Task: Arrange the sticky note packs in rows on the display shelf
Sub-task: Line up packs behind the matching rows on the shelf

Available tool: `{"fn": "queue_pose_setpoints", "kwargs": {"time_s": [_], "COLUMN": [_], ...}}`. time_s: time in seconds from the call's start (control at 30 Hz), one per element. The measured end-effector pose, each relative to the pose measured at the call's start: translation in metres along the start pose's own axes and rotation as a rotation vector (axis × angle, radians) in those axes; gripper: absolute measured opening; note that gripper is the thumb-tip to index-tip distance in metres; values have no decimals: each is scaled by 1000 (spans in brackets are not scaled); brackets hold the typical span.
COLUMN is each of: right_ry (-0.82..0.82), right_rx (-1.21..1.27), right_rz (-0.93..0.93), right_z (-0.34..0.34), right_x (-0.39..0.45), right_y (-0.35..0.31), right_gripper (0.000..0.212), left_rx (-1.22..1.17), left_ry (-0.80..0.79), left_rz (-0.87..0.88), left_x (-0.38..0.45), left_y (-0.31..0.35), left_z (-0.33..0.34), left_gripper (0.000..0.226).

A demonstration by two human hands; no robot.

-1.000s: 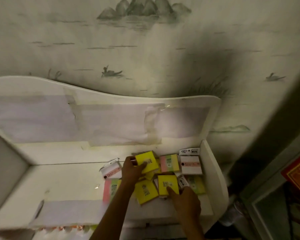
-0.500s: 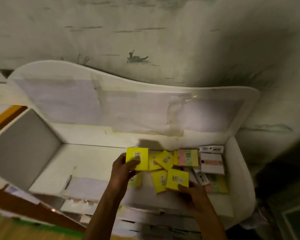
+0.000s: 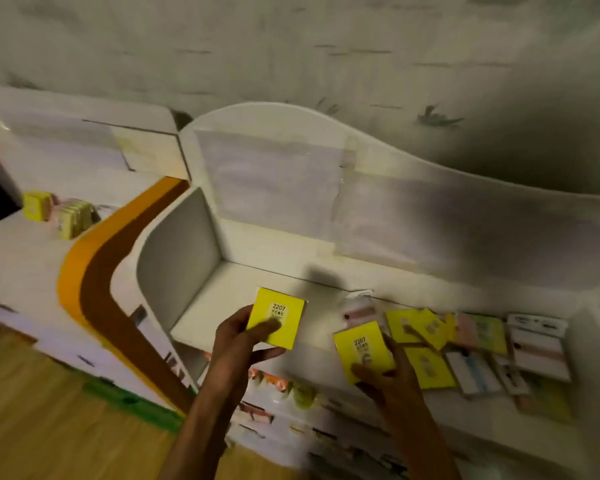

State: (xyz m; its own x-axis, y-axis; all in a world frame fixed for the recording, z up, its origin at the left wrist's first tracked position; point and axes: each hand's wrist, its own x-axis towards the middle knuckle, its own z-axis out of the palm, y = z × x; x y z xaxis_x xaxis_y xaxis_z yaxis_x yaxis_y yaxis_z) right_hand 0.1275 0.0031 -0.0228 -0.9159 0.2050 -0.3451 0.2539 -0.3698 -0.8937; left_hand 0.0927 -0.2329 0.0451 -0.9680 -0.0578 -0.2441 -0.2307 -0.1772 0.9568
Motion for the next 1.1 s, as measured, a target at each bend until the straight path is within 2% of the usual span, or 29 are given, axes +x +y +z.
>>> {"fn": "queue_pose_setpoints", "kwargs": {"time_s": [0.13,0.2,0.27,0.33,0.5,0.7,0.93,1.1], "right_ry": [-191,-247,-281,-297,-337,-408,-479,-509], "right_rx": [-141,-175,-156,-81,61,6,-88,-88], "right_rz": [-86,-101,-97,-83,28,47,12,23], "right_z": [90,137,183,231,342,450,556,643], "right_x": [-34,-48,-61,-74,-101,-122,-108,-71], "right_y": [5,12,22,35,64,109,139,166], "right_gripper": [96,99,89,69,38,44,22,23], "left_rx": [-39,-70,-90,-96,-127,-189,-257,-271], "left_ry": [55,96,133,173,294,445,562,620], "left_rz": [39,75,107,138,170,193,208,208], "left_x": [-10,-17,-23,-30,-45,-54,-31,18], "left_y": [31,47,60,71,88,100,116,130], "left_z": [-77,-117,-158,-202,-315,-429,-525,-603], "left_gripper": [22,23,25,25,22,22,23,21]}}
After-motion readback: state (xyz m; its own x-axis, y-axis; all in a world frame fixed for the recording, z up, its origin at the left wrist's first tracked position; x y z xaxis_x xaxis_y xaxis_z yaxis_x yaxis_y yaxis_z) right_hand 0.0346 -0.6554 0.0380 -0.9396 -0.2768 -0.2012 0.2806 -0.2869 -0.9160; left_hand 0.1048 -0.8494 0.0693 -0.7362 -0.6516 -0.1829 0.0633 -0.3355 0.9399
